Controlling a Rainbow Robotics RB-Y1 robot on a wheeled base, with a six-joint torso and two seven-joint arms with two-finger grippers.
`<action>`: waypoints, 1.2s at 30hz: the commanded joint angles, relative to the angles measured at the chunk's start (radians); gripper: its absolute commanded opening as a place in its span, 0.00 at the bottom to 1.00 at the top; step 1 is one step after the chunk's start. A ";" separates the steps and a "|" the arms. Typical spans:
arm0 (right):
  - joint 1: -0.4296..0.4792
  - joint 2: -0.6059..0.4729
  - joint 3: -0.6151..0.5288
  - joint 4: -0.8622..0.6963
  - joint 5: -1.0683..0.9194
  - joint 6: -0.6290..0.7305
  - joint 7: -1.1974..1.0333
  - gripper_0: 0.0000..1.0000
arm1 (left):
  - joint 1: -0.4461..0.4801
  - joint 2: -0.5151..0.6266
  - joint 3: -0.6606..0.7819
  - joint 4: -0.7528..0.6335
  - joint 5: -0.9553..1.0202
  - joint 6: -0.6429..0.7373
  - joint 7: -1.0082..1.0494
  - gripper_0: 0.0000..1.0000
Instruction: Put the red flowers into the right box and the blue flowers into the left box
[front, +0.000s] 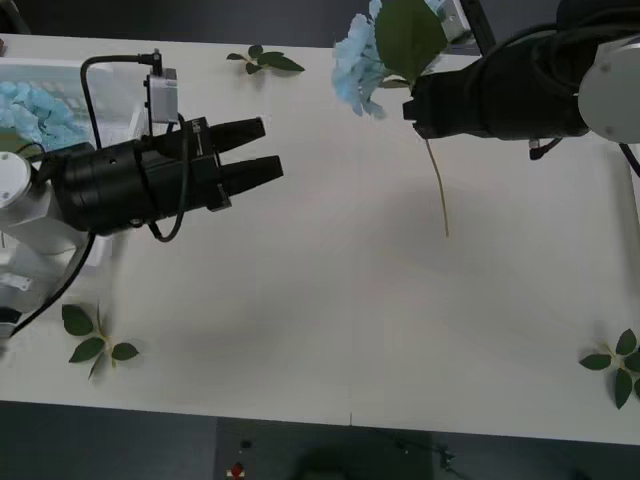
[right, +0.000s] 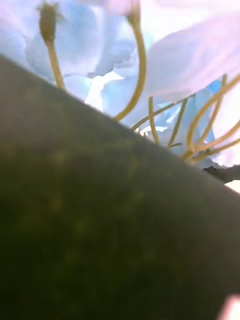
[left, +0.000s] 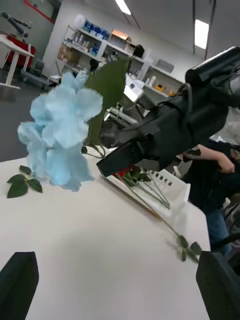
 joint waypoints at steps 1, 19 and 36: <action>-0.019 0.048 -0.051 -0.089 -0.050 0.000 0.019 0.00 | 0.000 -0.057 0.006 -0.002 -0.024 0.004 0.035 0.92; 0.050 0.151 -0.149 -0.178 -0.271 -0.008 0.370 0.00 | -0.007 -0.167 -0.121 -0.002 -0.026 -0.037 0.035 0.92; 0.053 0.206 -0.146 -0.178 -0.343 -0.025 0.462 0.00 | -0.040 -0.322 -0.135 -0.002 -0.237 -0.092 0.035 0.92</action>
